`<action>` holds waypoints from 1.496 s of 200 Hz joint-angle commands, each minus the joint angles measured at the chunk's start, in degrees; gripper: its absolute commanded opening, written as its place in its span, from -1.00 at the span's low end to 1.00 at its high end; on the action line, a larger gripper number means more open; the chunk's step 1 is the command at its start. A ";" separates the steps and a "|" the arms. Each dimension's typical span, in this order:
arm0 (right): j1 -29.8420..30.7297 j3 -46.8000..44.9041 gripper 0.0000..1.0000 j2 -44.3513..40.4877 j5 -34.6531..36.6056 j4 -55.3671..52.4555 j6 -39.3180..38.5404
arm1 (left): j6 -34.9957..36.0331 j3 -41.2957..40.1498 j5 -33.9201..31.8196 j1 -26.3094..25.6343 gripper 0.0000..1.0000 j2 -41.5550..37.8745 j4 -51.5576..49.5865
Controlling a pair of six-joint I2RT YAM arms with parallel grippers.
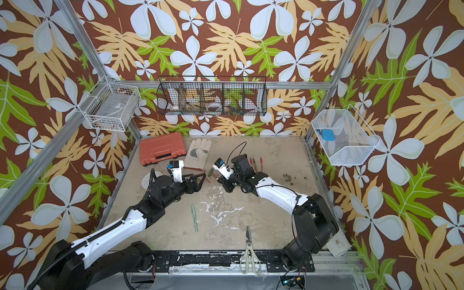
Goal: Remove pen caps from pens
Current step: Pick up the pen from the center of the table, then pass the pen.
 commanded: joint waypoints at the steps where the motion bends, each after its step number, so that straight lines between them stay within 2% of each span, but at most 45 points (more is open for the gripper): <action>1: -0.05 -1.44 -0.89 -0.85 -5.08 7.00 7.23 | 0.78 0.49 -1.76 0.10 0.83 0.75 4.64; 45: 0.04 -9.66 -0.93 -4.52 -11.20 20.07 17.52 | 0.86 -3.61 1.64 0.19 0.82 1.72 12.54; 78: 0.04 -14.05 -0.92 -9.72 -11.29 22.12 20.54 | 1.68 -7.99 -0.27 0.19 0.85 -1.82 14.04; 96: 0.13 -18.03 -0.92 -13.29 -10.75 24.07 20.35 | 1.77 -7.43 -0.34 0.19 0.84 -1.89 11.46; 116: 0.13 -21.71 -0.91 -16.07 -9.77 26.06 18.96 | 1.08 -6.74 2.47 0.19 0.84 -0.90 11.29; 167: 0.13 -26.34 -0.91 -18.96 -9.85 33.26 19.80 | -1.46 -10.42 9.31 0.10 0.83 0.97 20.50; 238: 0.13 -27.46 -0.91 -18.67 -13.18 36.46 20.44 | 0.66 -11.02 9.71 0.10 0.82 -0.23 21.56; 278: 0.22 -28.03 -0.92 -18.76 -13.67 37.58 20.71 | -0.07 -11.49 16.58 0.10 0.78 1.93 27.08; 299: 0.30 -28.20 -0.92 -18.68 -14.29 38.63 21.21 | -0.63 -11.46 18.16 0.10 0.75 2.83 28.44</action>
